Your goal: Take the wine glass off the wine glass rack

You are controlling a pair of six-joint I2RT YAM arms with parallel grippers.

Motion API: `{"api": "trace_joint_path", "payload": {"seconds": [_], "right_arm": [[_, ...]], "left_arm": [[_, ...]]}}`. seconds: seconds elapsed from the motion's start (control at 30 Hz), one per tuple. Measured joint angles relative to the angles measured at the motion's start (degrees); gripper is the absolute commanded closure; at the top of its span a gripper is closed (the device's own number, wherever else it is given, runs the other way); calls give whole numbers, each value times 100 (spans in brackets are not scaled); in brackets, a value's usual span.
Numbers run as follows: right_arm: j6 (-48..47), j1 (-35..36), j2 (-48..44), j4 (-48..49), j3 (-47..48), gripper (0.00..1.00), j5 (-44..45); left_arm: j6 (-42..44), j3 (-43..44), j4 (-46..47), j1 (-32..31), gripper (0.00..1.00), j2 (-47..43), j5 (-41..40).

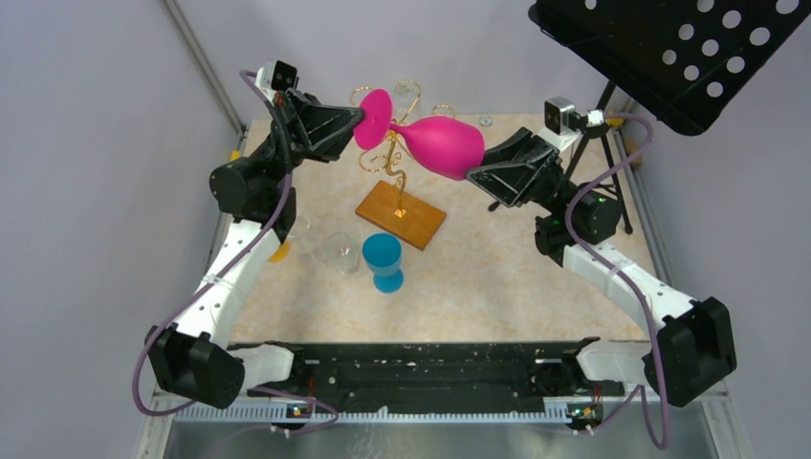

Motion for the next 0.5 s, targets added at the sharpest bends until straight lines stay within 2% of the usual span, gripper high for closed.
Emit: {"api": "trace_joint_path", "payload": {"seconds": [0.07,0.17,0.23,0.27,0.33,0.4,0.5], "right_arm": [[63,0,7,33,0,75,-15],[107,0,7,98,0,99,-17],[142,0,7,120,0,100,-20],[166,0,4,151,11,100,-17],[166,0,-4,155,76,100,-33],[162,2,-22,146,111,100,-42],[105,0,-111,22,111,100,-42]], "left_arm": [[0,0,-37,-13,100,17,-2],[0,0,-59,-20,100,22,-2],[2,0,-68,-35,97,22,-4],[2,0,-94,-35,92,22,-4],[11,0,-149,-35,70,22,-13],[96,0,-164,-35,52,20,-22],[234,-11,-205,-33,37,11,-52]]}}
